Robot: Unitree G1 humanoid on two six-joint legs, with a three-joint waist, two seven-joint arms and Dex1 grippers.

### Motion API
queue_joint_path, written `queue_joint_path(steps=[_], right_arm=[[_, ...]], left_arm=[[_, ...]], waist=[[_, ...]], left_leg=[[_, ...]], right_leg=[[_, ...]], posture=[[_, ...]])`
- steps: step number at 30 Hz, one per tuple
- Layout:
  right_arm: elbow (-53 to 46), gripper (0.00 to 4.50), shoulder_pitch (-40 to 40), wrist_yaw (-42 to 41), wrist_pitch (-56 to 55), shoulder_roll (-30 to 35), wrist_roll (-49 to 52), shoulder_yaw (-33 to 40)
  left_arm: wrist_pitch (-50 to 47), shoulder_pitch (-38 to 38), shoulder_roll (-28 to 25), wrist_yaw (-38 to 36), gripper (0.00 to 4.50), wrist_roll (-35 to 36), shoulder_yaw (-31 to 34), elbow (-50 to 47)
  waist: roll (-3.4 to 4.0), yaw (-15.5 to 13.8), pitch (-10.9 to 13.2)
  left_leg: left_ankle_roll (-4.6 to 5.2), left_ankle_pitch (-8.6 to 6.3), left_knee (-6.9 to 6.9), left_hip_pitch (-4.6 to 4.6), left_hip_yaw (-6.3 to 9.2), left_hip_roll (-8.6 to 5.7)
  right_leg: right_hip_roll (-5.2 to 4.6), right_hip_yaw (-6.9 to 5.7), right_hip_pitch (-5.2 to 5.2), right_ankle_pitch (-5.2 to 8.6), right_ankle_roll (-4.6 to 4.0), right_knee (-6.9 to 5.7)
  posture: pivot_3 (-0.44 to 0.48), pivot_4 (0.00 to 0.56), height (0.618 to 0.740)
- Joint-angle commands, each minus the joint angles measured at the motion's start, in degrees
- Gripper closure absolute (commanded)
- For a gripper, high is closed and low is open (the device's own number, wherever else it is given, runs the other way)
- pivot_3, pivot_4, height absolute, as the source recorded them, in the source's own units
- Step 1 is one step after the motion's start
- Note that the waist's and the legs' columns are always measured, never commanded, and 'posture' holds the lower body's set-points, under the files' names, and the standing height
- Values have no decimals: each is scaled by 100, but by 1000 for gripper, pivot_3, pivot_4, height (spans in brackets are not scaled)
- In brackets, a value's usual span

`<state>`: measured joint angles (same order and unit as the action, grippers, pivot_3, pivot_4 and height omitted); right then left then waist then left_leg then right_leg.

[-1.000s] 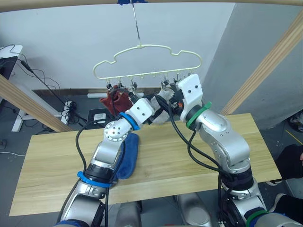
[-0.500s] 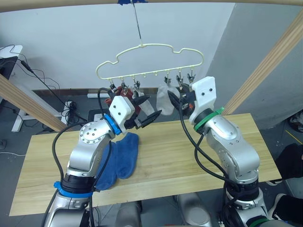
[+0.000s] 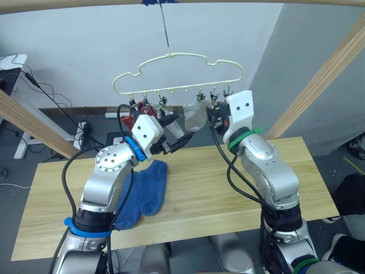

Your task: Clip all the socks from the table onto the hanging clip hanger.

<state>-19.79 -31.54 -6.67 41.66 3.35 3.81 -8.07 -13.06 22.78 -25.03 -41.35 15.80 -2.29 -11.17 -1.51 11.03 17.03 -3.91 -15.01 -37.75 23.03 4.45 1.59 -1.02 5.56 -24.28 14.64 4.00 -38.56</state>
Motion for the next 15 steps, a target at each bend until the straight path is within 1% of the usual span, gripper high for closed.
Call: queue_joint_path(steps=[1,8,15], right_arm=[[116,2779,-247,44,-334,-19,-98,39],[599,2779,-513,80,-645,-98,-126,3],[830,2779,-622,89,-844,-178,-204,-52]], left_arm=[[154,38,-10,17,1009,-58,-10,-108],[234,9,25,41,1009,-116,-22,-40],[288,-7,25,42,1009,-165,-72,-18]], waist=[[0,4,0],[0,2,0],[0,0,0]], left_leg=[[0,0,0,0,0,0],[0,0,1,0,-1,0],[0,0,2,1,0,0]], right_leg=[[0,0,0,0,0,0],[0,0,0,-1,-1,1],[0,0,0,-1,-1,0]], posture=[[-195,265,740],[-195,265,740],[-191,265,740]])
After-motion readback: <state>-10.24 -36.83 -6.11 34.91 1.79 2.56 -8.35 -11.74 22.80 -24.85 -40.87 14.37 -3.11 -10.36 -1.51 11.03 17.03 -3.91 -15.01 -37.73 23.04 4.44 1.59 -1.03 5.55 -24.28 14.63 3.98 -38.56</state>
